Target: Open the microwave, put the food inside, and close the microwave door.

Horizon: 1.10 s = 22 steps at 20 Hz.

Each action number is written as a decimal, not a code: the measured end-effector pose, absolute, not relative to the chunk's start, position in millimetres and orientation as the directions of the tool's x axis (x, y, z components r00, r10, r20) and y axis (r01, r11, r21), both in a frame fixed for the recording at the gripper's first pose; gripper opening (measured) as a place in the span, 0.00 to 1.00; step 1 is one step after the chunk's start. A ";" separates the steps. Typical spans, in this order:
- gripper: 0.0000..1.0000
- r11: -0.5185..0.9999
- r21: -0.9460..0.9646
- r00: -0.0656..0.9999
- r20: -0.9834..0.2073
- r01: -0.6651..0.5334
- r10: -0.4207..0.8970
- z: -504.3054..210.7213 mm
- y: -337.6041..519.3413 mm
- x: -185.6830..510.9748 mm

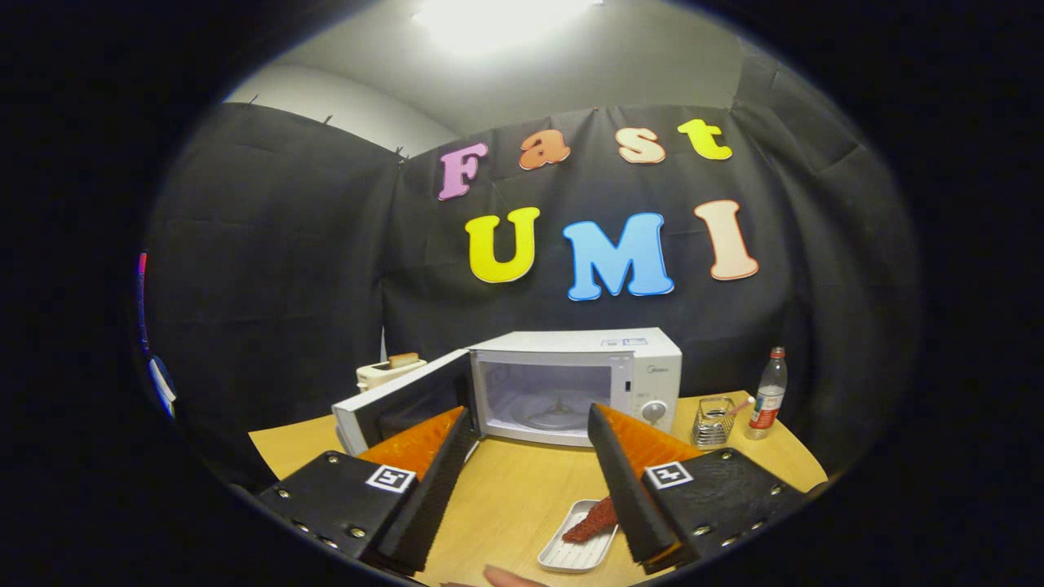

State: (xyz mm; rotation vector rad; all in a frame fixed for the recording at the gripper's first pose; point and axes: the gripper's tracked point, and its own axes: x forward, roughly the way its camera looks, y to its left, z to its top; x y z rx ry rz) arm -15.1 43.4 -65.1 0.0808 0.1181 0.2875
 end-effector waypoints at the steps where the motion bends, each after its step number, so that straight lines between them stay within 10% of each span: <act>1: 0.97 0.961 0.082 0.954 -0.120 -0.265 0.273 -72.9 36.4 -12.1; 22: 0.95 0.863 0.499 0.844 -0.424 -0.083 0.327 -255.5 -31.1 55.7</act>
